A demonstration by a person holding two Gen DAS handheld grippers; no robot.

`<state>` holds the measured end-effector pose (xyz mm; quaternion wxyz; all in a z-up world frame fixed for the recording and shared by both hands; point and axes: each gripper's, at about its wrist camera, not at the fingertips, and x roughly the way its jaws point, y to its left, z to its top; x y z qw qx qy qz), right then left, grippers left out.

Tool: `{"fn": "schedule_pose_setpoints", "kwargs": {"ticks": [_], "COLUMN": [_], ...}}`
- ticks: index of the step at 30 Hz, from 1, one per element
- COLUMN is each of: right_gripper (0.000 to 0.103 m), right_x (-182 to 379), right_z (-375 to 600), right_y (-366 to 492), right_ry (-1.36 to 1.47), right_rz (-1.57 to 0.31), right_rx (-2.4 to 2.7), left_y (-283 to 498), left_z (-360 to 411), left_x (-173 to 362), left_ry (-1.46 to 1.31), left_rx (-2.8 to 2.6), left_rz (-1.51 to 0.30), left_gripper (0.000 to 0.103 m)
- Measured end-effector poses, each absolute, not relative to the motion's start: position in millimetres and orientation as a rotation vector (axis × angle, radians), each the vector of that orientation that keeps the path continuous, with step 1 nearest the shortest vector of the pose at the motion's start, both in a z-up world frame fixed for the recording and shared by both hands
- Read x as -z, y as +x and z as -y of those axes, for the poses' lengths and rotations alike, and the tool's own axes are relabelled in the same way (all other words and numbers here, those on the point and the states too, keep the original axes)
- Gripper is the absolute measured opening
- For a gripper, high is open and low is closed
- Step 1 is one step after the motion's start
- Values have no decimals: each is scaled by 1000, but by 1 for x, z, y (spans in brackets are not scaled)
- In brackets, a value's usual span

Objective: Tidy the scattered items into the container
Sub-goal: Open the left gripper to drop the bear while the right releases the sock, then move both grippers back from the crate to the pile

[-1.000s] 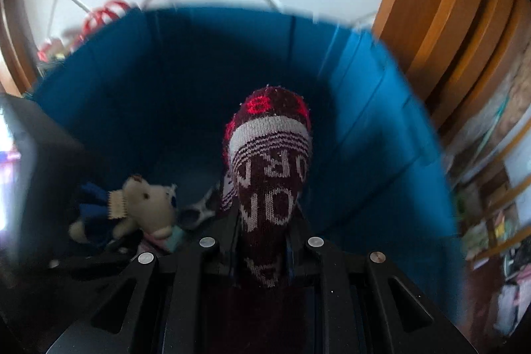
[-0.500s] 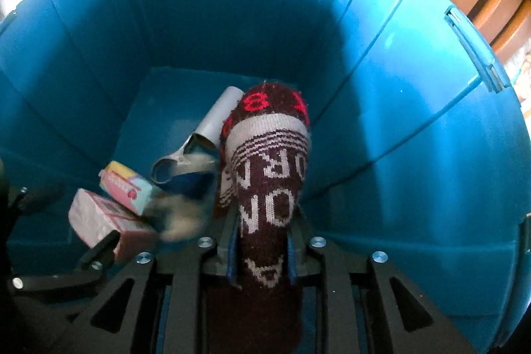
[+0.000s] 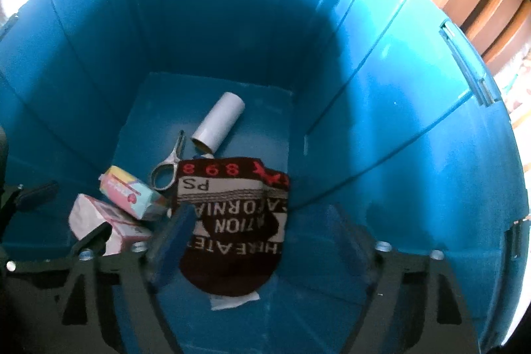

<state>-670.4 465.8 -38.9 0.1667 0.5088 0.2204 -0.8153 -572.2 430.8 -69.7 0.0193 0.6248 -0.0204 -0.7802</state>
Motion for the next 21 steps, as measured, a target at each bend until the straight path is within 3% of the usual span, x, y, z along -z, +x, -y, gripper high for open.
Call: {"fn": "schedule_pose_setpoints", "kwargs": {"ticks": [6, 9, 16, 19, 21], "right_gripper": [90, 98, 103, 103, 103], "right_x": [13, -17, -98, -131, -146], "right_z": [-469, -472, -474, -474, -472], "right_y": [-665, -651, -585, -552, -529], "right_ry": [1342, 1201, 868, 771, 716], "right_rz": [-562, -486, -380, -306, -271], "right_rx": [2380, 2424, 2455, 2424, 2422], "left_y": [-556, -537, -461, -421, -394], "left_z": [-409, -394, -363, -337, -319], "left_x": [26, -6, -83, -110, -120], "left_ry": [1754, 1644, 1288, 1129, 1023], "left_rx": [2500, 2564, 2702, 2718, 2708], "left_rz": [-39, -96, -121, -185, -209], "left_gripper": [66, 66, 66, 82, 86]}}
